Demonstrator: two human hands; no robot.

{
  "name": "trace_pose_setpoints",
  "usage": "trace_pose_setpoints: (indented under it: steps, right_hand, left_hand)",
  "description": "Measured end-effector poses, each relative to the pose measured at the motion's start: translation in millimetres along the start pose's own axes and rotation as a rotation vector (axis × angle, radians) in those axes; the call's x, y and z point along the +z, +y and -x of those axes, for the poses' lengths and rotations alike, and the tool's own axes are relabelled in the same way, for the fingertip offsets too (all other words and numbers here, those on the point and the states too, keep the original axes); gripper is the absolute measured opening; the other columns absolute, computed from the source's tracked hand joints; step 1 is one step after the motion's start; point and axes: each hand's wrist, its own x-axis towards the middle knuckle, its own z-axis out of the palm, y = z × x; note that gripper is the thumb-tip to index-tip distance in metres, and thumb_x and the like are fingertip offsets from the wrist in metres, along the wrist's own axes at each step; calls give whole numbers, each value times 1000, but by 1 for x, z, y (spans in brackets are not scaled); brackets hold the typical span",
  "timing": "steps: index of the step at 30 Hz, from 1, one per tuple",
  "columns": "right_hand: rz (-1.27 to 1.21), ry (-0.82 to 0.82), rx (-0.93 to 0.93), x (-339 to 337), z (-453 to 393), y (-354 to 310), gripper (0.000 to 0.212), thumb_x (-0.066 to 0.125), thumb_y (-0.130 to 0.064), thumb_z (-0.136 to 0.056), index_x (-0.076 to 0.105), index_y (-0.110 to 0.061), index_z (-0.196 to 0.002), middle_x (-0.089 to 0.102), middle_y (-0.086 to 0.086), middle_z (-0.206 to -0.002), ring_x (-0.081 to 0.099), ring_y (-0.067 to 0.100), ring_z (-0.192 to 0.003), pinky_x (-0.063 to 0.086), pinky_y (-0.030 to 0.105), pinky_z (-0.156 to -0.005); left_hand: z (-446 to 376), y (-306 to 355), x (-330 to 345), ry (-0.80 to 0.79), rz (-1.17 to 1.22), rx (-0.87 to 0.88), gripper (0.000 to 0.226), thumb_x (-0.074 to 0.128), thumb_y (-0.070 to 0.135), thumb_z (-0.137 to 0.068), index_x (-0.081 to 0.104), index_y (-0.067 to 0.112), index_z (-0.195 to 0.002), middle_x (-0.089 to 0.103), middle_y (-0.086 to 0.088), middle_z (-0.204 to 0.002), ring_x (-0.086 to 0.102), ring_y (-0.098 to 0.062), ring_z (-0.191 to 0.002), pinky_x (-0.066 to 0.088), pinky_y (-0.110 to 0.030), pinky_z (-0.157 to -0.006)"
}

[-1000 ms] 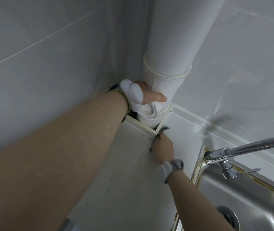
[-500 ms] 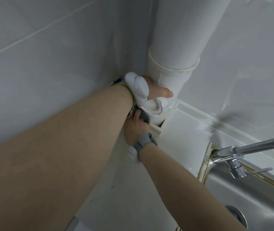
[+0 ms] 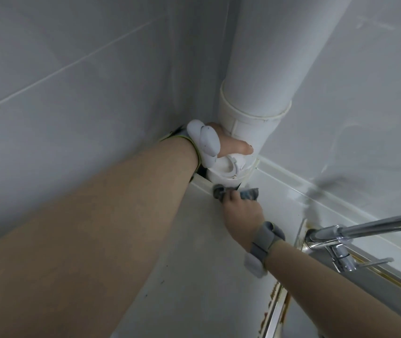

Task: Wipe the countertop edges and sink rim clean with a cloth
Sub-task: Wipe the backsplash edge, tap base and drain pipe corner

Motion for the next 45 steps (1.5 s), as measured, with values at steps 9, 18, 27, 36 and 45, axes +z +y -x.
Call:
trace_pose_setpoints:
  steps: [9,18,27,36,45]
  right_hand:
    - [-152,-123,31,-23,-35,-19,22,48,-16,-89,67,-13,-101,65,9,-103,64,29,-96,47,39,-80]
    - [-313,145,-69,-1,-44,-36,29,50,-14,-88,58,-10,-115,61,13,-107,64,36,-71,42,35,-53]
    - [-182,-50,-93,21,-2,11,61,42,-19,-92,21,-21,-149,46,10,-128,62,36,-96,47,40,-73]
    - [-305,-146,-79,18,-1,-14,64,40,-16,-93,15,-11,-151,41,15,-142,53,34,-116,47,41,-85]
    - [-457,-336,225,26,-30,-54,37,44,-20,-92,49,-6,-126,52,15,-130,52,32,-119,44,43,-96]
  left_hand:
    - [0,-6,1,57,102,-19,63,72,56,-76,64,7,-116,61,-5,-95,66,-27,-101,50,-33,-74]
    - [-6,-6,4,25,126,28,59,70,50,-81,56,19,-129,55,6,-101,53,-14,-82,39,-24,-79]
    - [3,1,2,59,-19,26,60,61,60,-85,46,29,-133,55,3,-125,54,-17,-113,42,-15,-86]
    - [49,-43,35,598,-82,122,43,36,65,-90,51,25,-84,58,3,-88,54,-23,-82,36,-31,-68]
    - [103,-139,79,479,-564,50,46,34,43,-99,51,14,-67,43,0,-58,48,-22,-63,36,-29,-56]
